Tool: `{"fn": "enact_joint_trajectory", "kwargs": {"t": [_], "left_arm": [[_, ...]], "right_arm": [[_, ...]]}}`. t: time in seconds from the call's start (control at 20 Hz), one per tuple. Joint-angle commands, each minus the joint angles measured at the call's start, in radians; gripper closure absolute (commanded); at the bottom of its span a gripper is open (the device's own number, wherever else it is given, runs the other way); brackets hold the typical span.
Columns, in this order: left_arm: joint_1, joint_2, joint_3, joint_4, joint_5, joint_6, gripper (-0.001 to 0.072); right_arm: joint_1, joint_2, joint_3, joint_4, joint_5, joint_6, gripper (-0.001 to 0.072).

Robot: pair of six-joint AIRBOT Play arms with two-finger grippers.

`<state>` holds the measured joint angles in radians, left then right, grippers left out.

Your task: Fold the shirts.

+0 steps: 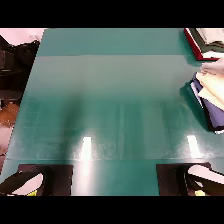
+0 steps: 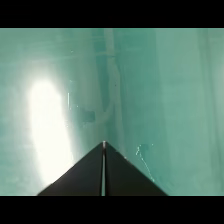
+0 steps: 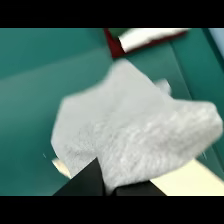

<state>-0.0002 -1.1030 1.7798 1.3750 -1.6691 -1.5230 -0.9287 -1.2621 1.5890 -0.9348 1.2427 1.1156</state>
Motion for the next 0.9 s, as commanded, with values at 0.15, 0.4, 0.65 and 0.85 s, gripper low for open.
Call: {"fn": "enact_joint_trajectory", "kwargs": {"t": [0.15,0.4,0.65,0.85], "left_arm": [[0.001,0.0,0.0,0.0,0.0,0.013,0.0684],[0.001,0.0,0.0,0.0,0.002,0.013,0.0683],[0.001,0.0,0.0,0.001,0.009,0.011,0.0683],[0.001,0.0,0.0,0.001,0.012,0.011,0.0683]], "right_arm": [[-0.135,0.127,-0.271,-0.22,0.075,0.181,0.0679],[-0.221,0.169,-0.378,-0.219,0.092,0.212,0.0297],[-0.214,0.227,-0.375,-0.138,0.067,0.249,0.0301],[-0.078,0.291,-0.375,0.117,0.023,0.249,0.0301]]}}
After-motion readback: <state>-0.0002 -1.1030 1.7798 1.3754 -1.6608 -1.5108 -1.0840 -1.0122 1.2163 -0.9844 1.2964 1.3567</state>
